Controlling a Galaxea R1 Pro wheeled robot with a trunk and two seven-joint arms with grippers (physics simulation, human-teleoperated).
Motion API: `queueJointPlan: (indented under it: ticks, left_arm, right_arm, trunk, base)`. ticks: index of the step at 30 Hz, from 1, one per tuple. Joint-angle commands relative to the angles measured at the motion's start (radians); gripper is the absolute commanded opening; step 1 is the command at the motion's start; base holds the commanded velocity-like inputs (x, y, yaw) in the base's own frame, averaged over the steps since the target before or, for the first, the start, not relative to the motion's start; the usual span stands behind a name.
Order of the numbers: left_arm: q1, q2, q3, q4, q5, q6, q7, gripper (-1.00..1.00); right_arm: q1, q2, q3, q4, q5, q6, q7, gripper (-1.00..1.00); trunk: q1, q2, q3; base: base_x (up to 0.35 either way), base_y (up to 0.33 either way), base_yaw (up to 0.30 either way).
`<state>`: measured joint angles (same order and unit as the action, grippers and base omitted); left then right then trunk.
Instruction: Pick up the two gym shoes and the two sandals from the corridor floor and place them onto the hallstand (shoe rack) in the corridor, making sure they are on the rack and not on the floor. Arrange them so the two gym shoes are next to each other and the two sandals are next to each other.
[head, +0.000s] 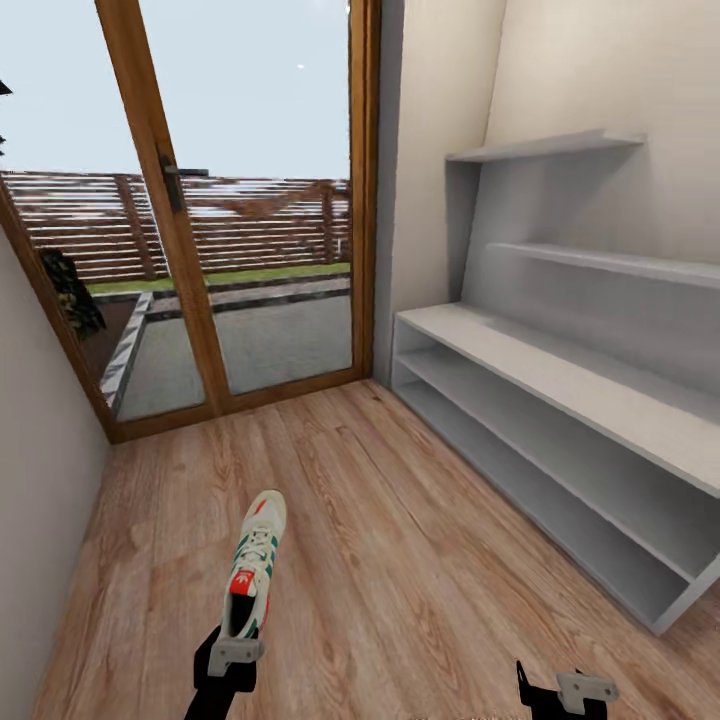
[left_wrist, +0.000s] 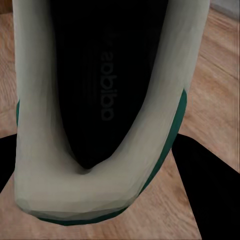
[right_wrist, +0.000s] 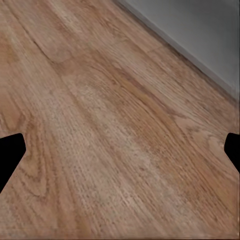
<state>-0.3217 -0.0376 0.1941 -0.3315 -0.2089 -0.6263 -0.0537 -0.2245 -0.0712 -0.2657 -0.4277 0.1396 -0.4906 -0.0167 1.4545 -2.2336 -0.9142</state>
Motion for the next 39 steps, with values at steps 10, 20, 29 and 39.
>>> queueJointPlan:
  ticks: [10, 20, 29, 39]
  left_arm:
    - [0.004, 0.002, 0.011, 0.004, -0.004, -0.01, -0.002, -1.0]
    - [0.004, 0.004, 0.013, 0.013, 0.002, -0.013, -0.001, -1.0]
    - [0.003, 0.005, 0.013, 0.011, 0.002, -0.012, -0.001, -1.0]
    - [0.003, 0.005, 0.014, 0.011, 0.002, -0.01, -0.001, -1.0]
  right_arm:
    - [-0.001, 0.001, -0.005, 0.002, 0.009, -0.002, 0.001, 1.0]
    - [-0.001, 0.001, -0.005, 0.003, 0.009, -0.002, 0.001, 1.0]
    - [-0.001, 0.001, -0.006, 0.0, 0.009, -0.003, -0.003, 1.0]
    - [-0.001, 0.001, -0.006, 0.0, 0.009, -0.003, -0.003, 1.0]
  trunk:
    - [0.0, 0.0, -0.001]
    - [0.0, 0.0, -0.001]
    - [0.0, 0.0, -0.001]
    - [0.0, 0.0, -0.001]
  base:
    - [0.0, 0.0, -0.266]
    - [0.0, 0.0, -0.266]
    - [0.0, 0.0, -0.266]
    - [0.033, 0.105, -0.266]
